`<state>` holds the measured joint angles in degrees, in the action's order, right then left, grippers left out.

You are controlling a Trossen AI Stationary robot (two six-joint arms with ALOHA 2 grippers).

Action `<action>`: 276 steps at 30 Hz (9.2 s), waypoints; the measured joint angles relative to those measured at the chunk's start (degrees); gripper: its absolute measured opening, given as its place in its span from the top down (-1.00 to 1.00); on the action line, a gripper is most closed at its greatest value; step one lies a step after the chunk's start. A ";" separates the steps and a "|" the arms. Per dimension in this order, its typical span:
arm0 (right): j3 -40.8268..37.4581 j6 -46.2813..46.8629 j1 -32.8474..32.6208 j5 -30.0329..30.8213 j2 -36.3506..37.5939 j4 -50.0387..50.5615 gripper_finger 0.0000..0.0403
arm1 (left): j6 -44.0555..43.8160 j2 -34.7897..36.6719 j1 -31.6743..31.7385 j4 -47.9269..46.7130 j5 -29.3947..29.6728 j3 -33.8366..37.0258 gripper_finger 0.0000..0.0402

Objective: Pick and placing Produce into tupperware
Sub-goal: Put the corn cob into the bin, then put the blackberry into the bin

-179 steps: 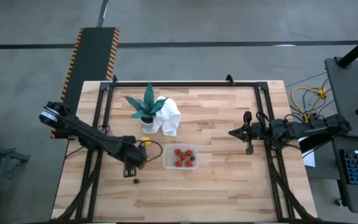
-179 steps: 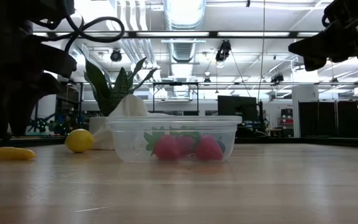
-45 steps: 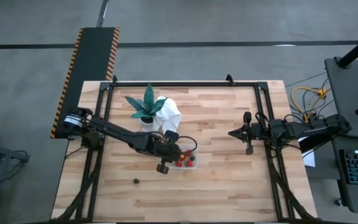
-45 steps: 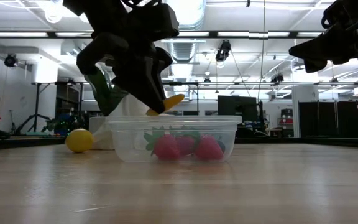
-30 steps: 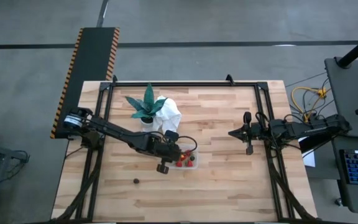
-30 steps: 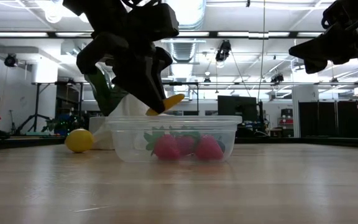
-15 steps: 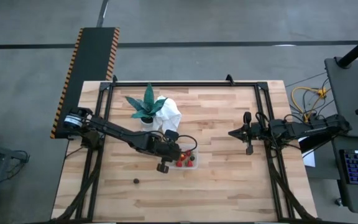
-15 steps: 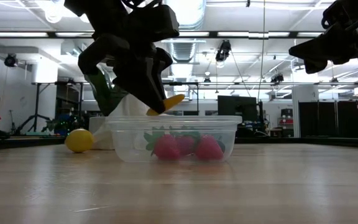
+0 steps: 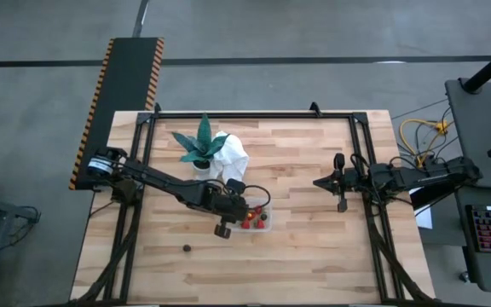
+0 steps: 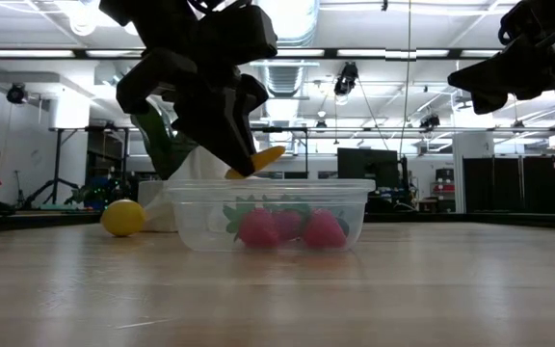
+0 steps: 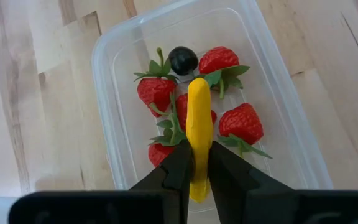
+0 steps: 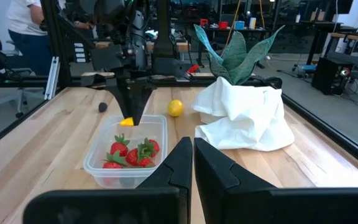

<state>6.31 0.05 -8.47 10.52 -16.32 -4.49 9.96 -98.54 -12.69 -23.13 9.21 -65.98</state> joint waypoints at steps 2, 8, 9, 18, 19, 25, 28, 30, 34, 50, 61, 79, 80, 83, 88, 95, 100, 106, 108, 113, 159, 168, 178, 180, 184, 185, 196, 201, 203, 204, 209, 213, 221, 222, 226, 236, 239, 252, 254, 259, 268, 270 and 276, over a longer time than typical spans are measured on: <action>0.00 -0.01 -0.01 0.00 0.00 0.00 0.96 | 0.00 0.00 0.00 0.00 0.00 0.02 0.83; 0.00 -0.02 0.00 0.00 0.00 0.00 0.96 | 0.00 0.00 0.00 -0.01 -0.13 0.02 0.83; 0.00 -0.02 0.00 0.00 0.00 0.00 0.96 | 0.00 0.00 -0.01 -0.01 -0.15 0.02 0.83; 0.00 -0.02 0.00 0.00 0.00 0.00 0.96 | -0.20 0.00 0.75 -0.21 -1.73 0.07 0.83; 0.00 -0.02 -0.01 0.00 0.00 0.00 0.96 | -0.17 0.00 0.83 -0.21 -1.75 0.07 0.83; 0.00 -0.02 0.00 0.00 -0.02 0.00 0.96 | -0.11 0.00 1.20 -0.18 -2.25 0.07 0.83; 0.00 -0.02 0.00 -0.02 0.00 0.00 0.96 | -0.20 0.00 1.36 -0.16 -2.71 0.07 0.83; 0.00 -0.02 0.00 -0.02 0.00 0.00 0.96 | -0.20 0.00 1.36 -0.16 -2.93 0.07 0.83; 0.00 -0.02 0.00 -0.02 0.00 0.00 0.96 | -0.33 0.00 1.38 -0.16 -2.99 0.07 0.74; 0.00 -0.03 -0.01 -0.01 0.00 0.00 0.96 | -1.33 0.07 1.44 -1.02 -2.93 0.05 0.17; 0.00 0.89 -0.02 -0.01 -0.01 0.99 0.96 | -14.57 4.76 1.19 -25.14 0.40 -5.23 0.17; 0.00 1.60 -0.02 -0.02 0.00 1.27 0.96 | -41.54 10.49 -13.70 -41.39 0.07 -8.39 0.17; 0.00 1.72 -0.02 -0.04 -0.01 1.27 0.96 | -42.35 10.16 -14.63 -41.67 0.09 -8.72 0.17; 0.00 1.85 -0.02 -0.04 0.00 1.27 0.96 | -44.95 9.49 -16.21 -45.01 -0.02 -9.03 0.17; 0.00 1.50 -0.02 -0.04 0.02 1.01 0.96 | -48.44 8.39 -17.54 -45.21 -0.39 -8.85 0.17; 0.00 0.94 -0.02 0.00 0.09 0.81 0.96 | -50.61 4.93 -18.13 -44.96 -8.12 -8.79 0.17; 0.00 -0.12 -0.02 0.02 0.09 0.83 0.96 | -51.50 2.81 -18.33 -44.85 -9.99 -8.74 0.17; 0.00 -0.28 -0.02 0.02 0.09 0.83 0.96 | -51.54 0.44 -18.39 -44.84 -11.73 -8.70 0.17; 0.00 -0.31 -0.02 0.02 0.09 0.83 0.96 | -51.58 -0.41 -18.46 -44.72 -12.45 -8.68 0.17; 0.00 -0.28 -0.02 0.02 0.07 0.83 0.96 | -51.16 -3.39 -18.47 -43.90 -16.43 -8.68 0.17; 0.00 -0.09 -0.02 0.04 0.04 0.83 0.96 | -48.59 -7.43 -18.45 -37.05 -19.06 -4.79 0.17; 0.00 -0.11 -0.01 0.04 0.04 0.83 0.96 | -48.54 -7.43 -18.45 -37.15 -19.02 -4.48 0.17; 0.00 -0.20 -0.01 0.04 0.04 0.83 0.96 | -48.44 -7.43 -18.45 -35.76 -19.02 -4.08 0.17; 0.00 -0.20 -0.02 0.04 0.04 0.83 0.96 | -48.42 -7.43 -18.45 -35.80 -19.02 -3.69 0.17; 0.00 -0.22 -0.02 0.04 0.04 0.83 0.96 | -48.48 -7.43 -18.45 -35.85 -19.23 -2.61 0.17; 0.00 -0.23 -0.02 0.04 0.04 0.83 0.96 | -48.49 -7.43 -18.45 -35.81 -19.32 -2.41 0.17; 0.00 -0.11 -0.02 0.04 0.04 0.83 0.96 | -48.57 -7.43 -18.45 -33.73 -19.44 -1.07 0.17; 0.00 -0.11 0.00 0.04 0.04 0.83 0.96 | -48.39 -7.43 -18.45 -33.64 -19.43 -1.07 0.17; 0.00 -0.11 -0.02 0.04 0.04 0.84 0.96 | -48.39 -7.43 -18.45 -33.35 -19.43 -0.80 0.17; 0.00 -0.11 -0.02 0.04 0.04 0.83 0.96 | -48.38 -7.43 -18.45 -33.32 -19.45 -0.52 0.17; 0.00 -0.11 0.00 0.04 0.04 0.83 0.96 | -48.33 -7.43 -18.45 -33.30 -19.45 0.00 0.17; 0.00 -0.11 -0.01 0.04 0.04 0.83 0.96 | -48.31 -7.43 -18.45 -33.23 -19.45 0.00 0.17; 0.00 -0.17 0.00 0.04 0.04 0.84 0.96 | -48.24 -7.43 -18.45 -33.17 -19.37 0.00 0.17; 0.00 -0.17 0.00 0.04 0.04 0.83 0.96 | -48.24 -7.43 -18.45 -33.17 -19.34 0.00 0.17; 0.00 -0.26 0.00 0.04 0.04 0.85 0.96 | -48.24 -7.43 -18.47 -33.17 -19.21 0.00 0.23; 0.00 -0.26 -0.01 0.04 0.04 0.83 0.96 | -47.44 -7.41 -18.45 -33.14 -19.21 0.00 0.64; 0.00 -0.26 -0.02 0.04 0.04 0.85 0.96 | -46.62 -7.39 -18.45 -33.14 -19.14 0.00 0.64; 0.00 -0.26 0.00 0.04 0.04 0.83 0.96 | -44.50 -7.39 -17.60 -34.66 -17.86 -1.65 0.64; 0.00 -0.26 0.00 0.04 0.04 0.83 0.96 | -43.65 -7.39 -17.10 -34.96 -17.54 -2.26 0.64; 0.00 -0.26 0.00 0.04 0.04 0.81 0.96 | -41.31 -7.39 -15.53 -36.39 -13.77 -4.36 0.64; 0.00 -0.11 0.00 0.04 0.04 0.79 0.96 | -36.45 -7.39 -12.15 -41.04 -8.65 -8.81 0.65; 0.00 -0.11 -0.01 0.03 0.04 0.79 0.96 | -35.10 -7.39 -11.83 -42.71 -8.03 -9.96 0.65; 0.00 -0.09 0.00 0.02 0.04 0.81 0.96 | -29.61 -7.32 -9.94 -43.96 -4.28 -13.49 0.65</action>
<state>6.31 -0.03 -8.47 10.55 -16.27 -3.68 -19.66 -105.86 -22.62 -67.08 4.93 -79.46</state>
